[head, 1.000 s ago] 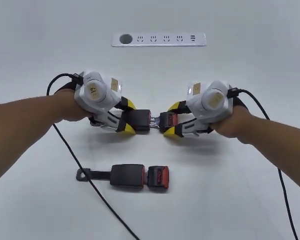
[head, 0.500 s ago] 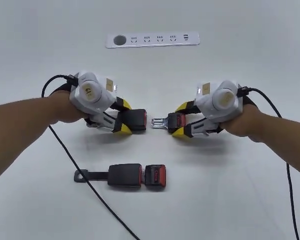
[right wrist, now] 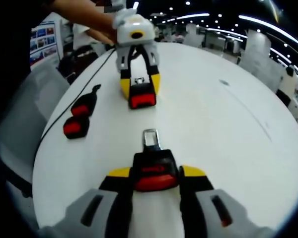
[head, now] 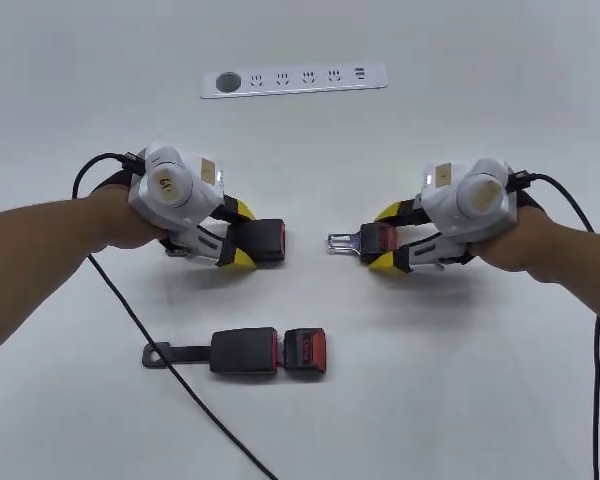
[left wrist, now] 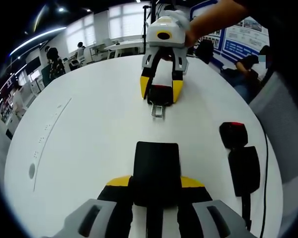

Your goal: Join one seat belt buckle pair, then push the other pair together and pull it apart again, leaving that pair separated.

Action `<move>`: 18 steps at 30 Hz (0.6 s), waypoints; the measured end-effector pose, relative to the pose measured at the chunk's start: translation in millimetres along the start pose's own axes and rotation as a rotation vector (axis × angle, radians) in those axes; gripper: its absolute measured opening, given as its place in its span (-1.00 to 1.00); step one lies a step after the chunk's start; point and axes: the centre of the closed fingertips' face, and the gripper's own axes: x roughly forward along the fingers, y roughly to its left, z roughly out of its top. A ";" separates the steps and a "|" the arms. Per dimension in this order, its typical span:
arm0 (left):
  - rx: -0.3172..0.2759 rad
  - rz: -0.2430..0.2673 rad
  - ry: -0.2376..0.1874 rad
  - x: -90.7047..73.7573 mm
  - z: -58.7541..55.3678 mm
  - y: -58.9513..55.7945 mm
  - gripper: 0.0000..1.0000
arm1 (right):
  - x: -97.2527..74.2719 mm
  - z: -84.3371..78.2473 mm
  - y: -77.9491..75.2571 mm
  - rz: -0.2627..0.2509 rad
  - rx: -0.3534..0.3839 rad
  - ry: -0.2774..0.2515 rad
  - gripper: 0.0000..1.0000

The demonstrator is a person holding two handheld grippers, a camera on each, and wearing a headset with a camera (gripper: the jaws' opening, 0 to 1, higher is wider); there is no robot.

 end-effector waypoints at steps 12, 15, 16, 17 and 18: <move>0.005 -0.006 0.005 -1.0 0.2 -0.8 -0.30 | -16.9 -20.4 -6.5 -0.017 0.010 0.028 -0.28; 0.006 -0.008 0.006 -1.2 0.0 -1.0 -0.30 | -21.5 -27.0 -5.4 -0.019 0.018 0.038 -0.28; 0.007 -0.008 0.006 -1.3 0.1 -1.0 -0.30 | -23.3 -27.5 -5.3 -0.021 0.022 0.039 -0.27; 0.008 -0.008 0.005 -1.3 0.0 -1.1 -0.30 | -26.7 -29.2 -5.3 -0.023 0.022 0.043 -0.27; 0.008 -0.008 0.006 -1.3 0.0 -1.1 -0.30 | -27.7 -28.9 -5.6 -0.024 0.019 0.041 -0.27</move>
